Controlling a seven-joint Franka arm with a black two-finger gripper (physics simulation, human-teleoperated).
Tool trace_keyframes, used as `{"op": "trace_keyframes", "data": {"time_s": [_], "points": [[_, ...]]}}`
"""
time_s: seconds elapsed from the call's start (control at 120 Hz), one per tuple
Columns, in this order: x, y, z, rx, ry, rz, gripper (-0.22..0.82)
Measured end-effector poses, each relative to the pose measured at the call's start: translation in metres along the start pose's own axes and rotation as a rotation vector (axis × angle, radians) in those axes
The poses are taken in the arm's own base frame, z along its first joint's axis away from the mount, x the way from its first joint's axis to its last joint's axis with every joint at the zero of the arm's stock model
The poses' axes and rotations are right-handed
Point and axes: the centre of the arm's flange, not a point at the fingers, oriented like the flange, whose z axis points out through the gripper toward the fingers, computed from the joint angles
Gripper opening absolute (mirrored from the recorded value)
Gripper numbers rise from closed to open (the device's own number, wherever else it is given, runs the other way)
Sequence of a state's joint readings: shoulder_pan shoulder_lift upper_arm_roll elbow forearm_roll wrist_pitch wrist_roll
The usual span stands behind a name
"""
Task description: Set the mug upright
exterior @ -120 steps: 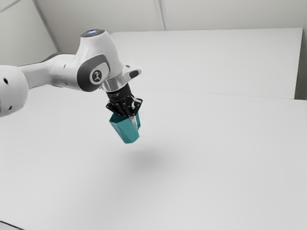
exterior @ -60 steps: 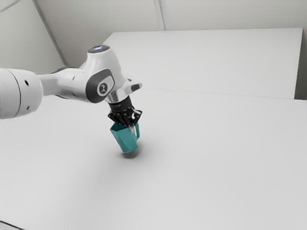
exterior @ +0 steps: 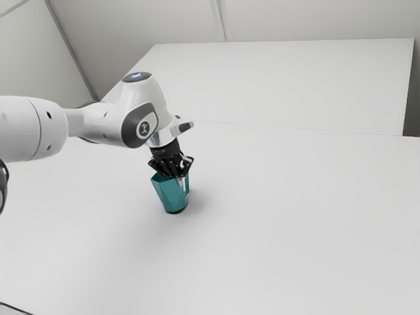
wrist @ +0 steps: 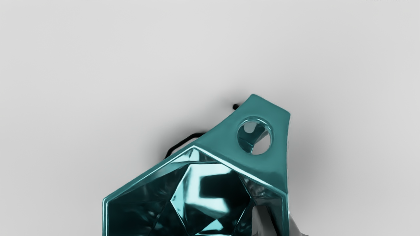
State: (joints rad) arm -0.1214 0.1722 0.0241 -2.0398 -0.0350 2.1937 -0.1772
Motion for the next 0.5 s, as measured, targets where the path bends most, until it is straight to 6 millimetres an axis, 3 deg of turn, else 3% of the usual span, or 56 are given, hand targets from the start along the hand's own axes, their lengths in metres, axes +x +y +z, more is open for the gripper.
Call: {"op": "trace_keyframes", "data": {"time_s": [0.125,0.217,0.342,0.5], "points": [[-0.001,0.0,-0.007,-0.003,0.003,0.007,0.2],[-0.004,0.0,-0.018,-0.005,0.012,0.013,0.34],[-0.009,0.001,-0.04,-0.01,0.032,0.021,0.46],[-0.019,0.007,-0.077,-0.02,0.068,0.04,0.54]]}}
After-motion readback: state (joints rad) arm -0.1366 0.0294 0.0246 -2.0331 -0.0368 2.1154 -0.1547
